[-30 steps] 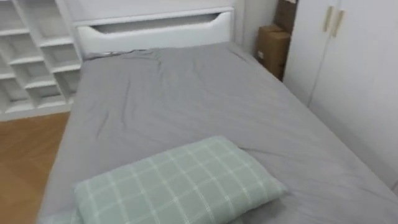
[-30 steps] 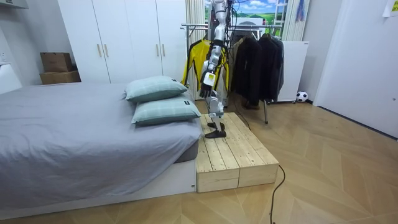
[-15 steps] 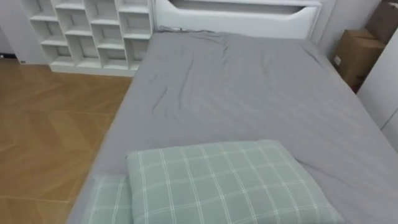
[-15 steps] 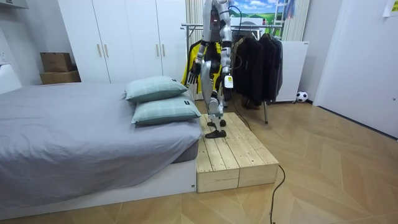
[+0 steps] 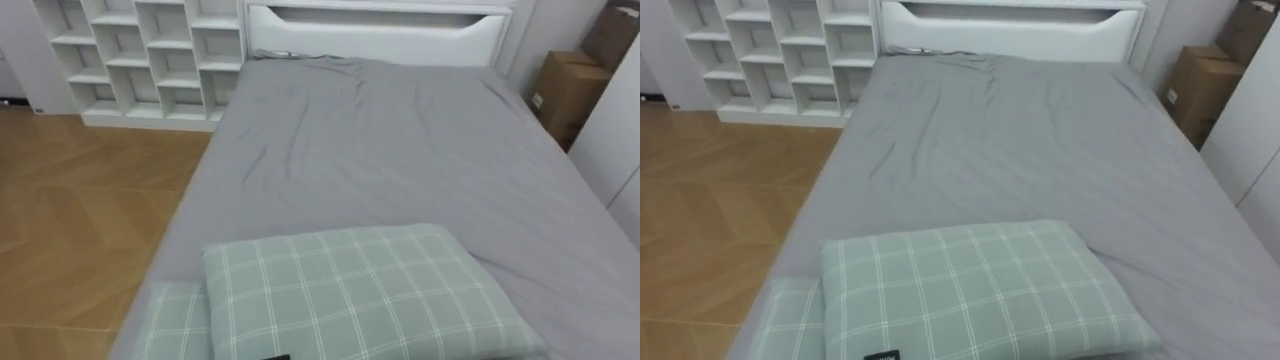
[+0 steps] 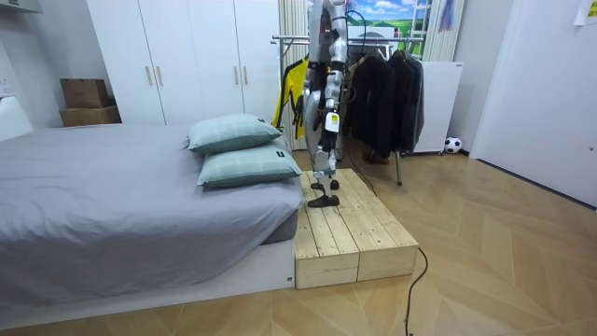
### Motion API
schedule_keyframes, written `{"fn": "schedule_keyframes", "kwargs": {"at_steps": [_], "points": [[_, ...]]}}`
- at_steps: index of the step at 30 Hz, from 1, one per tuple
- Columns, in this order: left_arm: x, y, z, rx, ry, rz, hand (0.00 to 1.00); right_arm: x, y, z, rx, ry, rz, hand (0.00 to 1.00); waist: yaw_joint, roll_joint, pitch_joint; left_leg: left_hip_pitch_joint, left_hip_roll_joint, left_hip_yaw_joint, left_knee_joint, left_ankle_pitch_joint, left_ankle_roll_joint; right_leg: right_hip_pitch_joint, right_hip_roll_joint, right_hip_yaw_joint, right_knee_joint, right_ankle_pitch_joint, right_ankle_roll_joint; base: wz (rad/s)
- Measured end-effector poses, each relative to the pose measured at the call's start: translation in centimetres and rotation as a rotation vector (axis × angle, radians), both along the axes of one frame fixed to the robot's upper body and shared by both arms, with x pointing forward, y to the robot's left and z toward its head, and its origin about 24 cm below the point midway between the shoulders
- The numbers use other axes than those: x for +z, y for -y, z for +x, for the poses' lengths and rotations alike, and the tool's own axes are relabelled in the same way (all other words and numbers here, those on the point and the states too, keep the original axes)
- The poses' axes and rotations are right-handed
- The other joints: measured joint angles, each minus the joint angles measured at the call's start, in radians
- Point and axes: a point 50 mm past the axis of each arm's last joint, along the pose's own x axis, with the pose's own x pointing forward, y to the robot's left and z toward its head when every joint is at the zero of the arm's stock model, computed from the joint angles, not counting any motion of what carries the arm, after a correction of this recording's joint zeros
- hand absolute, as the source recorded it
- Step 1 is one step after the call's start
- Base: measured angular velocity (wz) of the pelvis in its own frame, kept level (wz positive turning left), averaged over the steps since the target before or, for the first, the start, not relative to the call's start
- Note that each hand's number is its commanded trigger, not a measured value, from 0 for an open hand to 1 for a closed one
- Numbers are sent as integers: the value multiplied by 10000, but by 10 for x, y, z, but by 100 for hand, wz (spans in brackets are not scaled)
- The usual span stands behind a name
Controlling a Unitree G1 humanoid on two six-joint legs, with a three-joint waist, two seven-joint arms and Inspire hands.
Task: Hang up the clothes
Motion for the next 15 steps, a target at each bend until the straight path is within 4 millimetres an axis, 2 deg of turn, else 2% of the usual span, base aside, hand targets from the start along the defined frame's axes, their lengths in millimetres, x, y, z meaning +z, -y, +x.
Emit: {"fn": "schedule_keyframes", "kwargs": {"at_steps": [7,15], "points": [[-1,5,-8,-334,-274,-221,0,0,0,-1,-37,-18,11,0,-76,62,-71,-3,4,-96,41,24,-39,60,27,-61,-4,0,0,4],[-2,8,-13,-649,-433,-444,0,0,0,-1,-149,-13,22,0,-121,103,-74,-173,-13,-227,199,34,-56,46,38,-308,-6,0,0,7]]}}
